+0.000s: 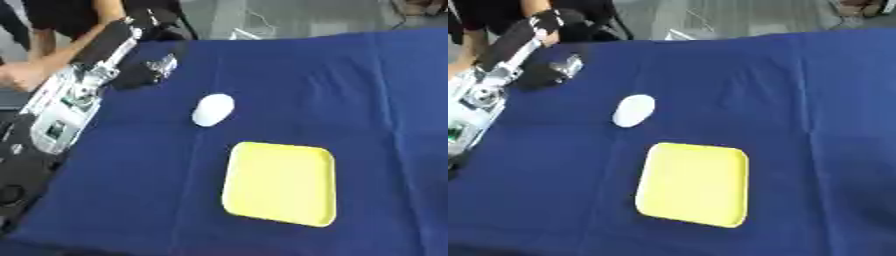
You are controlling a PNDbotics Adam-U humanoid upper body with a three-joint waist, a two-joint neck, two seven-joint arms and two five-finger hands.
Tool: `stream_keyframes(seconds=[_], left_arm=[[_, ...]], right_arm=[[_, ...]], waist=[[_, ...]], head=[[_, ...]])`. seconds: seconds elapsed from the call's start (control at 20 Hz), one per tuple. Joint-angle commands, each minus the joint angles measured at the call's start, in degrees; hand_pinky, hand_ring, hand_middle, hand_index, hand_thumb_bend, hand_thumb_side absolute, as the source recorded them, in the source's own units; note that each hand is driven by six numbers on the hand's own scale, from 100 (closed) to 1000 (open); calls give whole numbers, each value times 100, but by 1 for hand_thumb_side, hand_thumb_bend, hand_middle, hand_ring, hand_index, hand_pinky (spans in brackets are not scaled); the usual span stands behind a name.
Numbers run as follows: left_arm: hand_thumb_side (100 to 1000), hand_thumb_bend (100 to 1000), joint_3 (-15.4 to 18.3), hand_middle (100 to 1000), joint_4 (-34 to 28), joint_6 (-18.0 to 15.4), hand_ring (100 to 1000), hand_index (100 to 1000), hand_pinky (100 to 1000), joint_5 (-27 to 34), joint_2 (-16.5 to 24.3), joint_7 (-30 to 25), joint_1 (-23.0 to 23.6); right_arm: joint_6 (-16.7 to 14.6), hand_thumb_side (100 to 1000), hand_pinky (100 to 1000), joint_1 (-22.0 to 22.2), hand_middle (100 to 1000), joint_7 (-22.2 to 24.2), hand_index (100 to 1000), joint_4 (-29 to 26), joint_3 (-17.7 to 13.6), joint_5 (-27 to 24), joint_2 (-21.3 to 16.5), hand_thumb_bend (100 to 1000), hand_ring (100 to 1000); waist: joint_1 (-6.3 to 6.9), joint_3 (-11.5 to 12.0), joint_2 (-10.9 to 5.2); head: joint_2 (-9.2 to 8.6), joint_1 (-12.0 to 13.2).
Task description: Pick up objects on the table and place them in the box.
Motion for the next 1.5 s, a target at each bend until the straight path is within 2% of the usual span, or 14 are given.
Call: stream_keyframes(seconds=[0.05, 0.1, 0.2, 0.25, 0.4, 0.55, 1.05, 1.3, 1.5], left_arm=[[911, 249, -57, 899, 138, 25, 903, 950, 950, 189, 172, -32, -121], [969, 235, -72, 912, 180, 52, 910, 950, 991, 251, 152, -71, -123], [990, 225, -105, 918, 322, 238, 915, 950, 1000, 535, 87, -127, -123], [998, 223, -108, 914, 431, 433, 914, 940, 1000, 739, 36, -107, -129], [966, 253, -87, 912, 671, 1124, 922, 931, 1000, 1381, -127, 312, -231], [963, 253, -219, 912, 634, 1398, 928, 934, 1000, 1654, -206, 579, -299], [960, 249, -332, 902, 504, 1416, 928, 934, 1000, 1493, -277, 471, -349], [920, 319, -382, 870, 444, 1323, 914, 905, 1000, 1299, -240, 237, -404], [888, 374, -466, 871, 363, 1141, 924, 889, 1000, 1001, -12, -251, -562]], right_arm=[[-6, 843, 673, -24, 874, 25, 975, -65, -19, 2, -130, 100, 681], [-6, 844, 673, -25, 873, 26, 975, -65, -19, 1, -128, 100, 681], [-6, 844, 673, -28, 873, 32, 975, -66, -17, 1, -125, 100, 681], [-5, 845, 673, -29, 873, 35, 974, -66, -16, 1, -123, 100, 681], [-5, 845, 673, -27, 873, 47, 974, -66, -9, -2, -117, 100, 681], [-6, 845, 673, -35, 873, 56, 974, -69, -5, -2, -113, 100, 681], [-7, 843, 673, -40, 870, 76, 971, -72, -6, -1, -112, 100, 680], [-10, 843, 673, -40, 870, 80, 971, -69, -10, -1, -116, 100, 680], [-11, 843, 673, -29, 870, 81, 970, -62, -13, 6, -134, 100, 680]], waist=[[-29, -4, -73], [-29, -6, -71], [-28, -13, -71], [-28, -15, -74], [-27, -19, -88], [-25, -32, -91], [-20, -44, -71], [-19, -44, -78], [-1, -38, -101]], head=[[-85, 27], [-85, 27], [-80, 27], [-77, 29], [-82, 55], [-112, 65], [-92, 54], [-91, 52], [-80, 37]])
